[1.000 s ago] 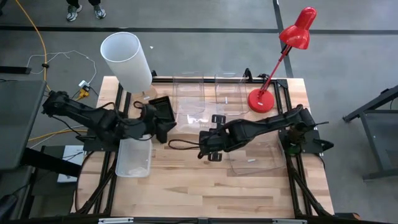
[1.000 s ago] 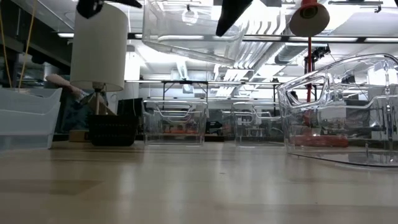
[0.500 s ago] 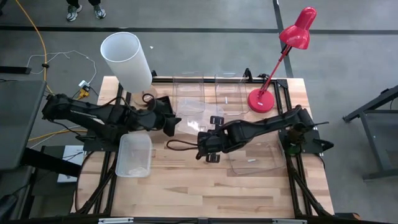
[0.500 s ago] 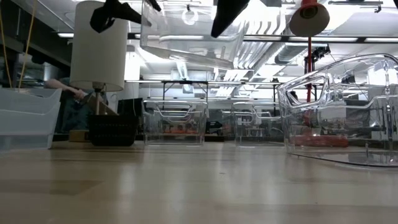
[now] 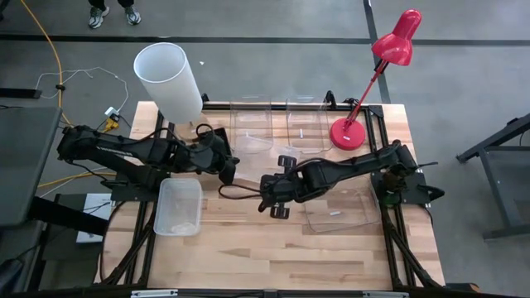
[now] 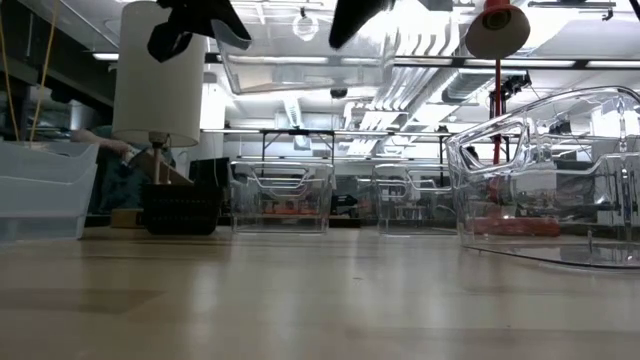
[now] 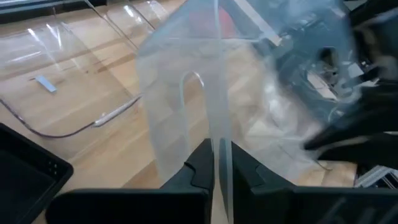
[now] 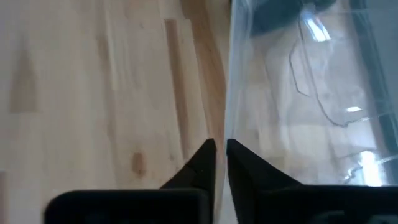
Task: Stack baskets by color
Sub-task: Stack the bottom white bin on the white bins
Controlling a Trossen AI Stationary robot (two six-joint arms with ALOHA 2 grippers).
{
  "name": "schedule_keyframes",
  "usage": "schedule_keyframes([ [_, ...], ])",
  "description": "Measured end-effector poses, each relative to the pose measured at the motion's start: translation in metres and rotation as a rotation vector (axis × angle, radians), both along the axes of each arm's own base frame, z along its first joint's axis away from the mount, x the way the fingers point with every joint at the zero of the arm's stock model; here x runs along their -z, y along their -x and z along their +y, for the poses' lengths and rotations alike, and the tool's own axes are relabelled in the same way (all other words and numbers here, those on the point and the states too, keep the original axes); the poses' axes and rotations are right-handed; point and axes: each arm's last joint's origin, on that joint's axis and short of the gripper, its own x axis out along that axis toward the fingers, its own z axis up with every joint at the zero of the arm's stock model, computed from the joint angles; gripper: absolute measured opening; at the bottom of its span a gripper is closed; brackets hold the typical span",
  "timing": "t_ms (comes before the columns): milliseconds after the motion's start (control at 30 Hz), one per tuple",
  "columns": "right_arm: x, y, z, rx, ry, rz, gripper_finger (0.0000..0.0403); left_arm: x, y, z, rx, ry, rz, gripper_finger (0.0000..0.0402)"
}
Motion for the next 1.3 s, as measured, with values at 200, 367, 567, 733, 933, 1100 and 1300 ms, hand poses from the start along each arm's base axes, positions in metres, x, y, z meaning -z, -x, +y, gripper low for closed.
schedule_keyframes([
  [200,-0.027,0.004,0.004,-0.013,-0.019,-0.059,0.0132,0.002,0.002,0.000,-0.004,-0.011,0.029,0.0000],
  [367,-0.058,0.010,0.007,-0.054,0.000,-0.121,0.0223,0.000,0.005,0.001,0.002,-0.024,0.031,0.0001],
  [567,-0.089,0.029,0.008,-0.046,0.018,-0.144,0.0251,-0.008,0.019,0.007,-0.004,-0.037,0.027,0.0001],
  [733,-0.107,0.053,0.010,-0.006,0.056,-0.179,0.0252,-0.020,0.036,0.011,-0.013,-0.050,-0.021,0.0001],
  [933,-0.122,0.087,0.007,0.094,0.098,-0.180,0.0252,-0.052,0.058,0.009,0.166,-0.038,-0.014,0.0000],
  [1100,-0.131,0.105,0.001,0.171,0.125,-0.227,0.0252,-0.088,0.081,0.002,0.410,0.015,0.129,0.0000],
  [1300,-0.131,0.107,0.000,0.176,0.138,-0.227,0.0252,-0.103,0.106,-0.008,0.703,0.145,0.472,0.0000],
])
